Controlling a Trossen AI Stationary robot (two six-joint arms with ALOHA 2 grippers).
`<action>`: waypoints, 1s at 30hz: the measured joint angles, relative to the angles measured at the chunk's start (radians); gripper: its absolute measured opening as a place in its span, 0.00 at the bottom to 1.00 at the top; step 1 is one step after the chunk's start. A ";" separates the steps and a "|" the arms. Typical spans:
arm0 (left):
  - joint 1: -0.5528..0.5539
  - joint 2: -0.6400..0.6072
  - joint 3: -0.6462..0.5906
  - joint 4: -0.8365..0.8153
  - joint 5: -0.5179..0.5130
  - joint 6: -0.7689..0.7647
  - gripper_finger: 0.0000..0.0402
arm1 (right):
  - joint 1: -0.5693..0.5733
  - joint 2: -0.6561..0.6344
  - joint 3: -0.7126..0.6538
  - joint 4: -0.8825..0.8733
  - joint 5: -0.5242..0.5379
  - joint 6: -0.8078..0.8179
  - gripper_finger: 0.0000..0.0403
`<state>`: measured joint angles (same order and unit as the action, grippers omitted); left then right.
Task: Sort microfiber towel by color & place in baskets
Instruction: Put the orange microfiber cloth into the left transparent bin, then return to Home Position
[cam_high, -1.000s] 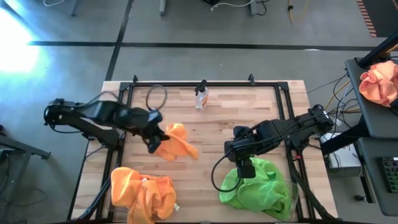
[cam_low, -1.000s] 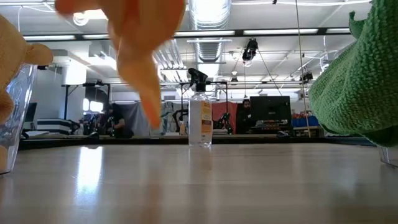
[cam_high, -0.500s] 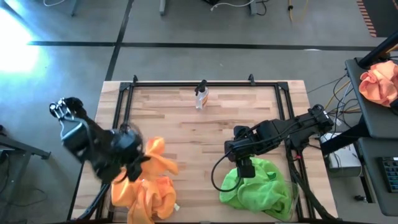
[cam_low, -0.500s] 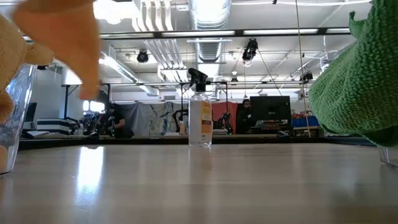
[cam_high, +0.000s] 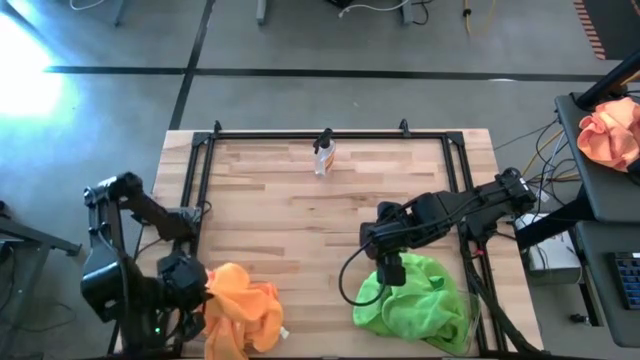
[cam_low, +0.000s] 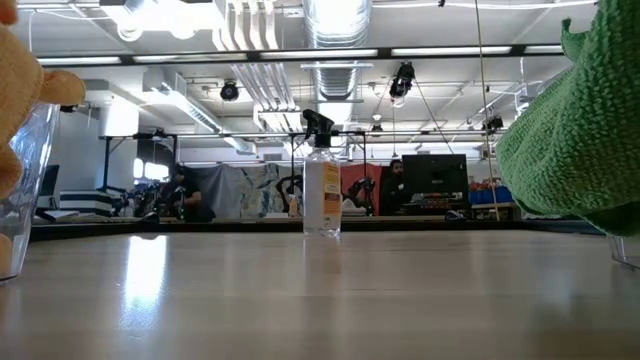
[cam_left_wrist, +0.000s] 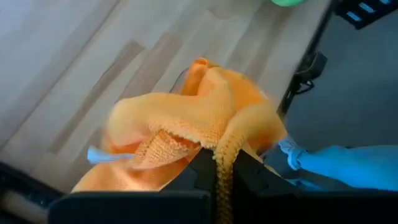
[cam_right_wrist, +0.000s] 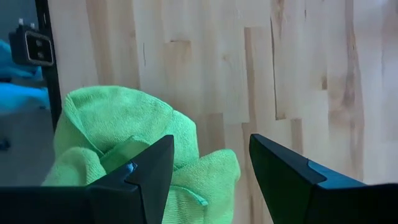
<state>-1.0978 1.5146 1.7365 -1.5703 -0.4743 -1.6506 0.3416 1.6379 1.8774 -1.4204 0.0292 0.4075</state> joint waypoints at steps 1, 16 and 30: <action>-0.014 0.000 -0.007 0.009 -0.012 0.005 0.00 | 0.000 0.000 0.000 0.001 0.000 0.023 0.51; -0.066 0.051 -0.011 0.054 0.030 0.004 0.22 | 0.000 0.000 0.000 0.013 0.000 0.185 0.51; -0.043 0.082 -0.016 -0.001 -0.101 0.156 0.48 | 0.000 0.000 0.000 0.013 0.002 0.177 0.51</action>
<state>-1.1406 1.5970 1.7206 -1.5712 -0.5752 -1.4946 0.3416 1.6382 1.8774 -1.4075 0.0310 0.5849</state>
